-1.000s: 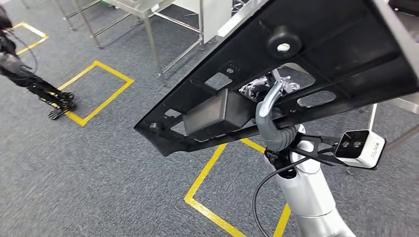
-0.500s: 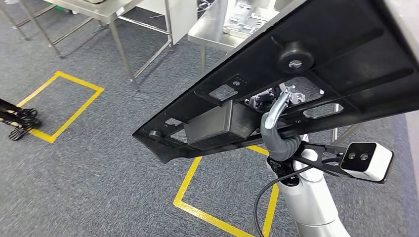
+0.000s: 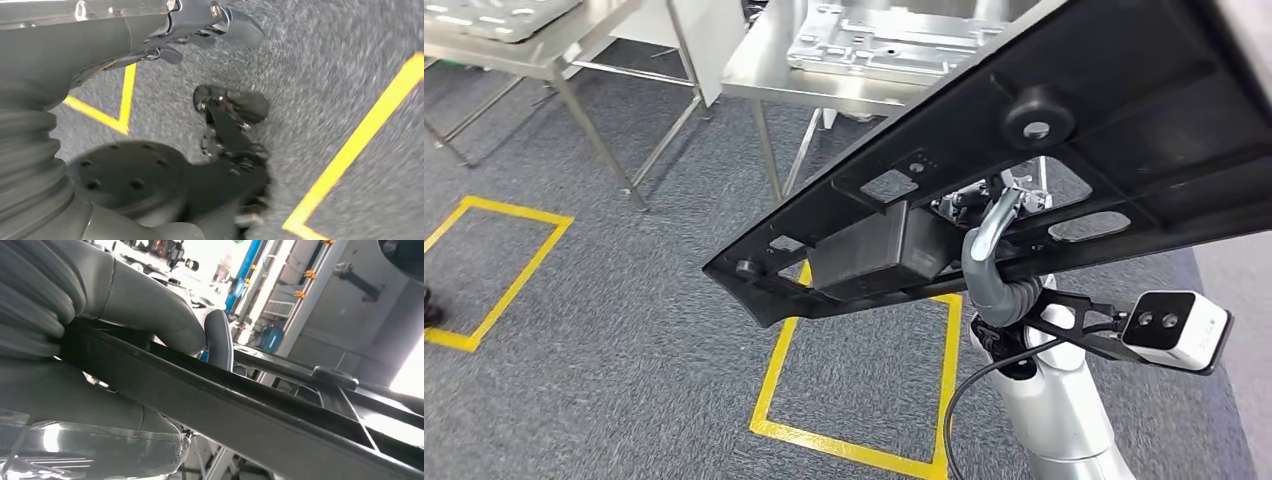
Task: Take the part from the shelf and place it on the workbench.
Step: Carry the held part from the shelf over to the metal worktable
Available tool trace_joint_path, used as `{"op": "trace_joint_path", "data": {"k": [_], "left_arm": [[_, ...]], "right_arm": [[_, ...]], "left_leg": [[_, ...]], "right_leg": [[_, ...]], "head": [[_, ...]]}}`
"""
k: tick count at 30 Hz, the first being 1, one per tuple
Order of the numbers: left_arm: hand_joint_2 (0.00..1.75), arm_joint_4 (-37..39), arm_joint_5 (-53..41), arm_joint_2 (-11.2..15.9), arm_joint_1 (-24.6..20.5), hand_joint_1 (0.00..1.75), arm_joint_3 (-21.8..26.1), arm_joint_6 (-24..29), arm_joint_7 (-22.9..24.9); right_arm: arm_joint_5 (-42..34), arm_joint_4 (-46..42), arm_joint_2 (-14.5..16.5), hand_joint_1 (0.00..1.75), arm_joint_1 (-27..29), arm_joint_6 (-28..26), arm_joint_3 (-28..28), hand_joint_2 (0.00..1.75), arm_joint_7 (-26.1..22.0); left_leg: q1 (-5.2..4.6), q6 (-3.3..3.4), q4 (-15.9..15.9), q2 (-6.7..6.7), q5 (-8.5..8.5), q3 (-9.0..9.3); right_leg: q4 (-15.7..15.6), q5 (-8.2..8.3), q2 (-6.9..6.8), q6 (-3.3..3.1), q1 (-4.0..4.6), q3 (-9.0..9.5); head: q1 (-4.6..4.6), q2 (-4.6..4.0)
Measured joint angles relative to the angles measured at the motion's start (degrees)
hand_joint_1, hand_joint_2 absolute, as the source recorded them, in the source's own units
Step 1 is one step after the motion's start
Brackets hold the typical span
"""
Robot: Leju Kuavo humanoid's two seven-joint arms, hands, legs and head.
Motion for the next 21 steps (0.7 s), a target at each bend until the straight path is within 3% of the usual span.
{"op": "trace_joint_path", "data": {"k": [1,2,3,4,6,8,10,11,13,14,15,17,18,19,21], "left_arm": [[1.75,0.0,-0.1,0.0,0.1,0.0,0.0,-0.1,0.0],[1.75,0.0,-0.2,0.0,0.2,0.0,0.0,-0.2,-0.1],[1.75,0.0,-0.4,0.0,0.3,0.0,-0.1,-0.4,-0.1],[1.75,0.0,-0.5,0.0,0.3,0.0,-0.1,-0.6,-0.2],[1.75,0.0,-0.9,0.1,0.3,0.0,-0.3,-1.0,-0.4],[1.75,0.0,-1.2,0.1,0.2,0.0,-0.5,-1.2,-0.4],[1.75,0.0,-1.3,0.1,0.0,0.0,-0.8,-1.3,-0.5],[1.75,0.0,-1.4,0.1,-0.1,0.0,-1.0,-1.4,-0.5],[1.75,0.0,-1.6,0.1,0.0,0.0,-1.2,-1.5,-0.5],[1.75,0.0,-1.6,0.1,0.0,0.0,-1.2,-1.6,-0.5],[1.75,0.0,-1.7,0.1,0.1,0.0,-1.2,-1.7,-0.5],[1.75,0.0,-1.7,0.1,0.2,0.0,-1.2,-1.9,-0.5],[1.75,0.0,-1.6,0.1,0.2,0.0,-1.2,-2.1,-0.5],[1.75,0.0,-1.6,0.1,0.1,0.0,-1.2,-2.2,-0.5],[1.75,0.0,-1.6,0.1,0.0,0.0,-1.2,-2.7,-0.7]], "right_arm": [[0.0,0.0,0.0,1.75,0.2,0.0,0.0,1.75,0.0],[0.0,0.0,-0.1,1.75,0.3,0.0,0.0,1.75,0.0],[0.0,0.0,-0.1,1.75,0.5,0.0,0.0,1.75,0.0],[0.0,0.0,-0.1,1.75,0.6,0.0,0.0,1.75,0.0],[0.0,0.0,-0.2,1.75,0.6,-0.1,0.0,1.75,0.0],[0.1,0.0,-0.3,1.75,0.8,-0.1,0.0,1.75,-0.1],[0.1,-0.1,-0.4,1.75,1.1,-0.1,0.0,1.75,-0.1],[0.1,-0.1,-0.5,1.75,1.1,-0.1,0.0,1.75,-0.1],[0.1,-0.2,-0.7,1.75,1.2,-0.1,0.0,1.75,-0.1],[0.1,-0.3,-0.7,1.75,1.2,-0.2,-0.1,1.75,-0.1],[0.2,-0.3,-0.7,1.75,1.3,-0.2,-0.1,1.75,-0.1],[0.4,-0.3,-0.8,1.75,1.6,-0.3,0.0,1.75,0.0],[0.8,-0.3,-0.8,1.75,1.7,-0.5,0.0,1.75,0.1],[1.3,-0.3,-0.9,1.75,1.8,-0.8,0.0,1.75,0.2],[2.1,-0.3,-0.9,1.75,1.7,-1.1,0.0,1.75,0.5]], "left_leg": [[0.01,-0.08,3.2,-0.37,-0.94,-1.58],[0.01,-0.09,4.4,-0.51,-0.72,-2.34],[0.02,-0.03,3.4,-0.62,0.65,-2.06],[0.06,0.12,0.2,-1.03,2.85,-0.8],[0.26,0.62,-7.6,-3.66,6.56,2.41],[0.28,1.06,-11.2,-5.68,7.34,3.89],[0.23,1.52,-11.6,-4.94,7.29,4.11],[0.29,1.87,-11.9,-4.29,7.44,4.27],[0.44,2.65,-12.6,-2.73,7.71,4.62],[0.32,2.89,-12.7,-1.97,7.71,4.71],[0.21,3.07,-12.7,-1.2,7.65,4.71],[0.1,3.06,-12.6,0.09,7.53,4.71],[0.08,2.99,-12.6,0.59,7.47,4.73],[0.08,2.88,-12.6,0.95,7.39,4.79],[-0.01,2.53,-12.5,1.43,7.15,4.96]], "right_leg": [[0.0,0.0,0.75,-0.03,0.04,0.0],[0.1,-0.01,1.55,-0.04,0.08,0.02],[0.1,-0.02,2.37,-0.02,0.09,0.06],[0.2,-0.06,3.19,0.04,0.09,0.11],[0.5,-0.18,4.66,0.38,0.09,0.05],[0.7,-0.09,5.88,1.09,-0.09,-0.42],[0.6,0.16,6.97,1.94,-0.31,-0.85],[0.8,0.03,6.39,2.28,-0.24,-1.01],[3.9,-1.88,3.11,2.78,0.02,-2.51],[7.3,-3.62,1.12,2.97,0.02,-4.13],[11.3,-5.47,0.02,3.14,-0.06,-6.16],[17.0,-7.21,-0.59,3.4,-0.26,-9.05],[16.9,-6.55,-0.65,3.45,-0.31,-8.96],[14.4,-4.99,-0.73,3.41,-0.33,-7.63],[5.9,-1.53,-1.27,2.98,-0.18,-2.91]], "head": [[-0.02,0.0],[-0.03,0.0],[-0.04,0.0],[-0.04,0.0],[-0.03,0.0],[-0.07,0.0],[-0.14,0.0],[-0.11,-0.01],[0.16,-0.01],[0.3,-0.01],[0.43,-0.01],[0.44,-0.01],[0.44,0.0],[0.44,0.0],[0.43,0.0]]}}
